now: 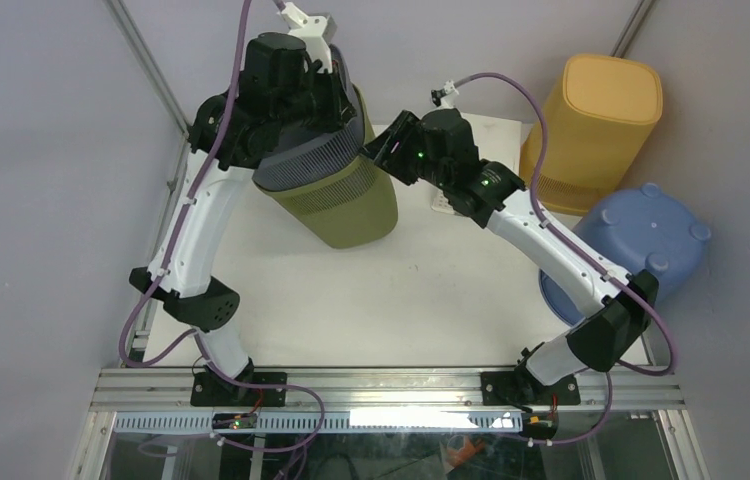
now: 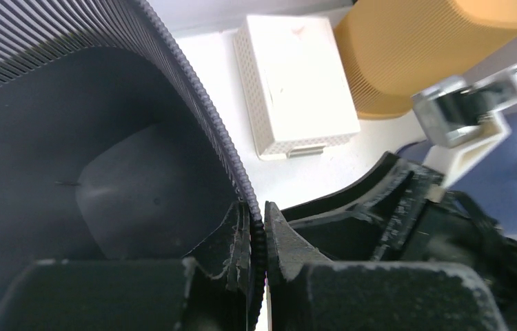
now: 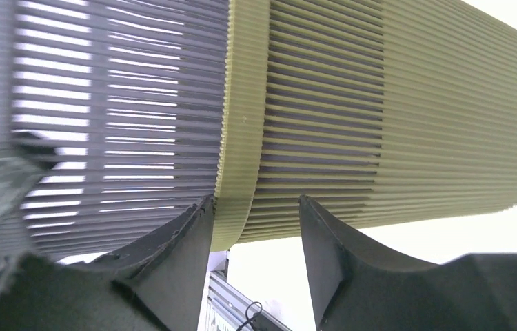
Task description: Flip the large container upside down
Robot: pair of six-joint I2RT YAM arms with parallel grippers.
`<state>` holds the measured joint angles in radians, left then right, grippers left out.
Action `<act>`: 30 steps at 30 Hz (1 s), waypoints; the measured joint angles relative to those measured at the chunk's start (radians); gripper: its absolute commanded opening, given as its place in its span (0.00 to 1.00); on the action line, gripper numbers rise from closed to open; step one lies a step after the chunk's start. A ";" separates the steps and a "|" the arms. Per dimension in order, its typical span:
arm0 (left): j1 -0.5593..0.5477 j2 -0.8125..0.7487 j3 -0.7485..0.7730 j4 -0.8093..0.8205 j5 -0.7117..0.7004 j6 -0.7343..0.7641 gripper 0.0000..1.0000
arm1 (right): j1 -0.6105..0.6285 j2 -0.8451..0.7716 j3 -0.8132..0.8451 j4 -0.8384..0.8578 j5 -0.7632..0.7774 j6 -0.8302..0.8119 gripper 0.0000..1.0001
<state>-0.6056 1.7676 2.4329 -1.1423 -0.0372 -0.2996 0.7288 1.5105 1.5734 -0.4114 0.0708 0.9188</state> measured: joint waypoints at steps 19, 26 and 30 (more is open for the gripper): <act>-0.024 -0.218 0.012 0.191 -0.103 0.103 0.00 | -0.061 0.177 0.043 0.072 0.017 0.089 0.50; -0.045 -0.355 0.004 0.314 -0.137 0.113 0.00 | -0.070 0.329 0.205 0.079 -0.027 0.124 0.51; -0.053 -0.395 0.002 0.336 -0.129 0.106 0.00 | -0.072 0.363 0.245 0.076 -0.060 0.126 0.57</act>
<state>-0.6586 1.3724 2.4348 -0.8059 -0.1661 -0.1940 0.6567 1.8732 1.8187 -0.3355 0.0109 1.0447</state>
